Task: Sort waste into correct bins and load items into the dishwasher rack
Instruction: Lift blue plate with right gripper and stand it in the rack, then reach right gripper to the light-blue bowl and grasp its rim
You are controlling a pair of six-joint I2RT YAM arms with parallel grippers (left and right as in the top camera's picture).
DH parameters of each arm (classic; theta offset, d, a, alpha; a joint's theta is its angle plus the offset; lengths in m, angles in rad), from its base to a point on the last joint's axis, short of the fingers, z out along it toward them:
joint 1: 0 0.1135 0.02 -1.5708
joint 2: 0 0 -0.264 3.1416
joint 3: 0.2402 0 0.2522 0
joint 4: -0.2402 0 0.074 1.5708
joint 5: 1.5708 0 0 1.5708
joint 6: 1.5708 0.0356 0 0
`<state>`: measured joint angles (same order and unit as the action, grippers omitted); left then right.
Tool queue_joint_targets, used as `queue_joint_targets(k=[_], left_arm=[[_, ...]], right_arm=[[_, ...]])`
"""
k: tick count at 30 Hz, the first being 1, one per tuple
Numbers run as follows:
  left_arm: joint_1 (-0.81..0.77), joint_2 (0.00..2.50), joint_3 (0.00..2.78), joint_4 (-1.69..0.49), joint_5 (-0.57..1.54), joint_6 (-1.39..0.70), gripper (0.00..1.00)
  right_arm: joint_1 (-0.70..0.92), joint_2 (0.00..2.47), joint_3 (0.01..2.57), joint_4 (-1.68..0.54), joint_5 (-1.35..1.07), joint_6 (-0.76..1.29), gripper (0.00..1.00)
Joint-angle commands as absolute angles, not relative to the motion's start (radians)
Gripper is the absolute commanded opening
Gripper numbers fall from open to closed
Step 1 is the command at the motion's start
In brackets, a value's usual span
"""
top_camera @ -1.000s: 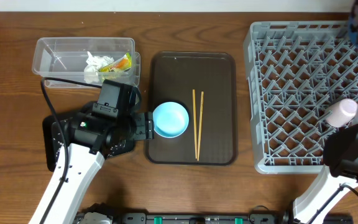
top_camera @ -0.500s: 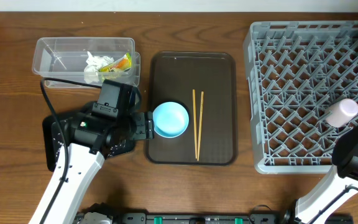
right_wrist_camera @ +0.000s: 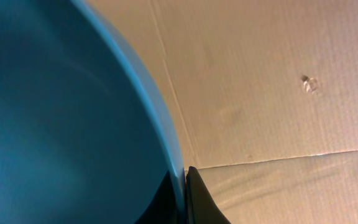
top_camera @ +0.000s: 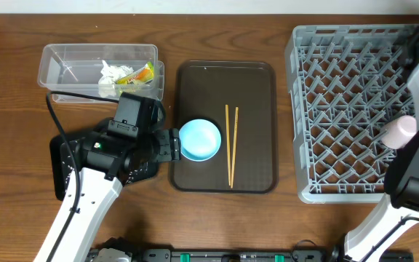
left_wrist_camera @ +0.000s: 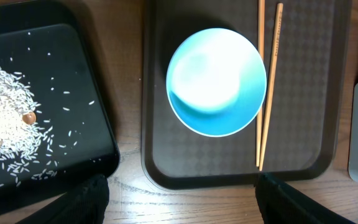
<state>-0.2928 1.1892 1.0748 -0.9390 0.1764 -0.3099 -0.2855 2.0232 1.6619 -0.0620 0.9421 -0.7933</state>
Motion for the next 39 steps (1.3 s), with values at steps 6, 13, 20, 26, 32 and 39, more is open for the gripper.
queue_joint_targets(k=[6, 13, 20, 26, 32, 39], left_arm=[[-0.293, 1.193, 1.084, -0.941, 0.171, -0.316, 0.78], [-0.293, 1.193, 1.084, -0.941, 0.171, -0.316, 0.78], [-0.293, 1.193, 1.084, -0.942, 0.171, -0.316, 0.78], [-0.293, 1.193, 1.084, -0.941, 0.171, -0.316, 0.78], [-0.293, 1.193, 1.084, -0.942, 0.171, -0.316, 0.78], [-0.293, 1.193, 1.084, -0.949, 0.162, -0.316, 0.78]], right_arm=[[-0.242, 2.031, 1.561, -0.134, 0.924, -0.643, 0.05], [-0.205, 2.027, 1.561, -0.233, 0.927, -0.501, 0.49], [-0.181, 1.936, 1.563, -0.243, 0.839, -0.419, 0.89], [-0.148, 1.776, 1.563, -0.244, 0.714, -0.420, 0.99], [-0.103, 1.654, 1.563, -0.356, 0.596, -0.419, 0.99], [0.001, 1.616, 1.561, -0.685, 0.039, -0.374, 0.99]])
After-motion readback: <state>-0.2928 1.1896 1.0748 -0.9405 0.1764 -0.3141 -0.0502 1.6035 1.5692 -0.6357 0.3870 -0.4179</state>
